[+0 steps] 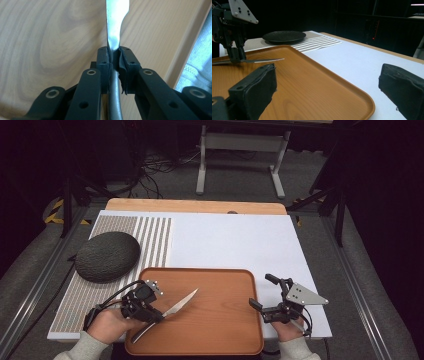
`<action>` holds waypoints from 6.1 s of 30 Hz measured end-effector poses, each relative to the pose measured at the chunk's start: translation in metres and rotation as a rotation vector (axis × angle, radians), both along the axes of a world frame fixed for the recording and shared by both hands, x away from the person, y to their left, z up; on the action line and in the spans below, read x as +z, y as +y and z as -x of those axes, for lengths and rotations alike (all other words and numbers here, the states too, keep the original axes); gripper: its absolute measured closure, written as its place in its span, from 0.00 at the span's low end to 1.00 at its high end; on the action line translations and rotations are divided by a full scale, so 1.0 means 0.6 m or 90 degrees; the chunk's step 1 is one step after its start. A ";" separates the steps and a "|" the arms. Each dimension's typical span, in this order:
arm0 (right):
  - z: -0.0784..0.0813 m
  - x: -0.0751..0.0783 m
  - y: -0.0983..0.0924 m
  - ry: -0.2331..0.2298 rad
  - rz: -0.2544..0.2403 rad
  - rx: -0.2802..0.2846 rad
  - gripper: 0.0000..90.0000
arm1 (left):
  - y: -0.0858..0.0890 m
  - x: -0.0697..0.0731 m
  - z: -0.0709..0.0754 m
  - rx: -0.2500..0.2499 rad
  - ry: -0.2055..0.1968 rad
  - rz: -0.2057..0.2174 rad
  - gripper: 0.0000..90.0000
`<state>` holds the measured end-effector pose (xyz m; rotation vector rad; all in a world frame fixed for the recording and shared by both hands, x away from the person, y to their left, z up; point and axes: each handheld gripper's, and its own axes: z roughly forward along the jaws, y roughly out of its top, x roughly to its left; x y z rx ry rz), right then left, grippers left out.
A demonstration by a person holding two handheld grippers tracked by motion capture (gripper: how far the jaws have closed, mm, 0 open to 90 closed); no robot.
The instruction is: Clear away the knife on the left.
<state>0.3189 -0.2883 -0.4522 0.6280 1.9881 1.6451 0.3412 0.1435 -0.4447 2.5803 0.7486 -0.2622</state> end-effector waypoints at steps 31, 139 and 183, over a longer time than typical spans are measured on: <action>-0.003 -0.003 0.000 0.010 -0.006 0.002 0.02 | -0.011 -0.009 0.001 -0.004 -0.004 -0.038 0.87; -0.003 -0.003 0.001 0.009 0.004 0.000 0.03 | 0.044 -0.017 -0.015 0.086 -0.138 -0.038 1.00; -0.004 -0.003 0.004 0.013 -0.003 0.006 0.03 | 0.180 -0.032 0.052 0.132 -0.443 0.426 0.01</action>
